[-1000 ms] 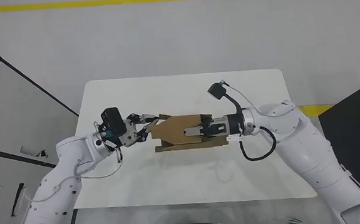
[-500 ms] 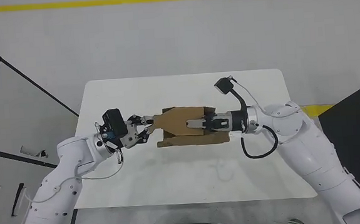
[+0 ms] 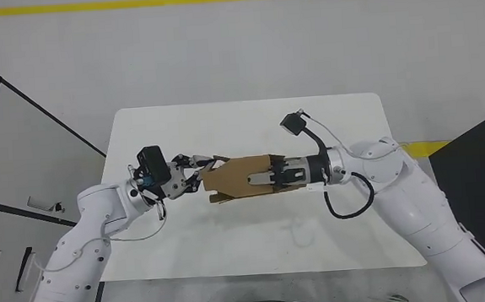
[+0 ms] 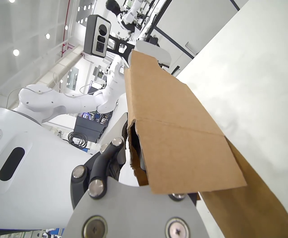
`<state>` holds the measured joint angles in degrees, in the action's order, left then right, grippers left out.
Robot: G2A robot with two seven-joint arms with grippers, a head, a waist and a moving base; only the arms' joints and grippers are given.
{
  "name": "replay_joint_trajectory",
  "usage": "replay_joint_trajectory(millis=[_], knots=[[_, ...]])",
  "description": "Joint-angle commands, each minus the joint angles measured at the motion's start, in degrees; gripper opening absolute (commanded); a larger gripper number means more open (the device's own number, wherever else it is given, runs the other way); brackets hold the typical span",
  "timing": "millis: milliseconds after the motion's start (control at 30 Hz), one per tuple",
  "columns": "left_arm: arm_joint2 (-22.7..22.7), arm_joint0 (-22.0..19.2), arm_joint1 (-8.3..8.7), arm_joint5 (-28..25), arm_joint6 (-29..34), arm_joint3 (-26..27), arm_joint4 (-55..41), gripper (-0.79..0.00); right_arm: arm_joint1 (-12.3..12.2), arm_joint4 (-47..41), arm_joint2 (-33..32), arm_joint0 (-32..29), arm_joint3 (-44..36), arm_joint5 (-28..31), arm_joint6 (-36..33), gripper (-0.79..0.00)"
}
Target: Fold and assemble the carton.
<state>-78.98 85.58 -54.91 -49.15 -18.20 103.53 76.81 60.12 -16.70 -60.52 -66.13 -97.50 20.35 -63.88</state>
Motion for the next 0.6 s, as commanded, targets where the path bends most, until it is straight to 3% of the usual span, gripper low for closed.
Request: replay_joint_trajectory(millis=[0,567], knots=[[0.03,-0.1,0.01,-0.12,0.21,-0.04,-0.02,-0.785,0.01,-0.24,0.26,0.16,0.13,0.06,-0.6,-0.785],[0.58,-0.95,-0.09,0.21,0.03,-0.93,0.35,-0.785,-0.06,-0.64,1.25,1.05,1.22,-0.56,-3.01,-0.785]])
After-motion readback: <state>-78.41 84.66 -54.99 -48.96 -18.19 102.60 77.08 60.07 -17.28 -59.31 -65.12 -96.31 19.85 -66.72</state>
